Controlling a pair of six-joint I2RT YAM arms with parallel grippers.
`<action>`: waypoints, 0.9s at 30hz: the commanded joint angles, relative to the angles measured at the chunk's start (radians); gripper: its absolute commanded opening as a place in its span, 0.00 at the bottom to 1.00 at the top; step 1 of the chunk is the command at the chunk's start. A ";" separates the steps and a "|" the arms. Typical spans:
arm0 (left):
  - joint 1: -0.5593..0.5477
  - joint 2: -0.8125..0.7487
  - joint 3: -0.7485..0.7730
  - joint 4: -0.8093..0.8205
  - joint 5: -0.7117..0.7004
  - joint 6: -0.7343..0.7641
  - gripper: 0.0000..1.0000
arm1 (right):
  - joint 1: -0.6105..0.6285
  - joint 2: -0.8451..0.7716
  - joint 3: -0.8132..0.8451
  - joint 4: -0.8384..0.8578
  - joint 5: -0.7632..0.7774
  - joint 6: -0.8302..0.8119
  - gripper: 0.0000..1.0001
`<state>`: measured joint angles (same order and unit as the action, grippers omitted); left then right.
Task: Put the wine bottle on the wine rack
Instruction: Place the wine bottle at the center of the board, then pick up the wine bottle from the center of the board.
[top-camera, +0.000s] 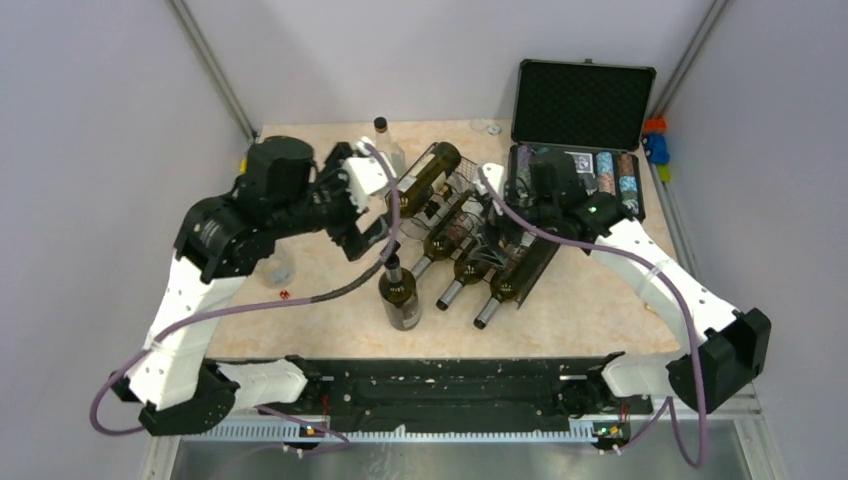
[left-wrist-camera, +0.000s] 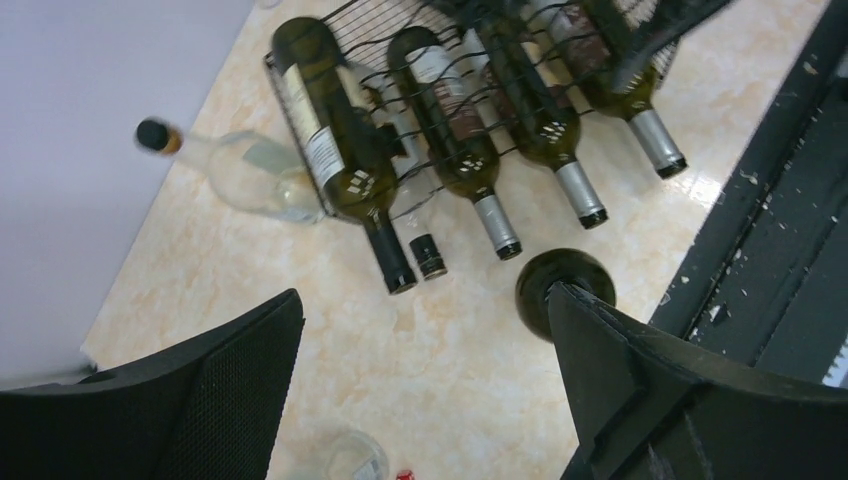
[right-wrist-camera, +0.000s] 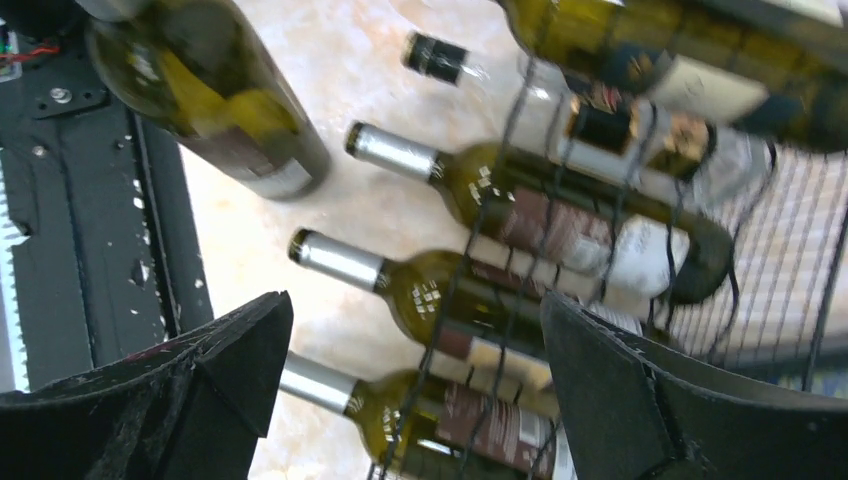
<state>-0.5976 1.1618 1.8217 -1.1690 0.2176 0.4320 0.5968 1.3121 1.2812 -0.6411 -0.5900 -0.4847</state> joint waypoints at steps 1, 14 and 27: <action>-0.165 0.089 0.093 -0.087 -0.058 0.072 0.96 | -0.140 -0.098 -0.070 0.061 -0.086 0.041 0.96; -0.599 0.265 0.019 -0.297 -0.266 0.220 0.94 | -0.364 -0.236 -0.222 0.036 -0.169 0.043 0.96; -0.627 0.365 -0.019 -0.420 -0.429 0.303 0.85 | -0.367 -0.232 -0.239 0.054 -0.228 0.052 0.96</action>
<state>-1.2194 1.5166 1.8286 -1.5269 -0.1165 0.6865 0.2394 1.0946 1.0466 -0.6273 -0.7654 -0.4400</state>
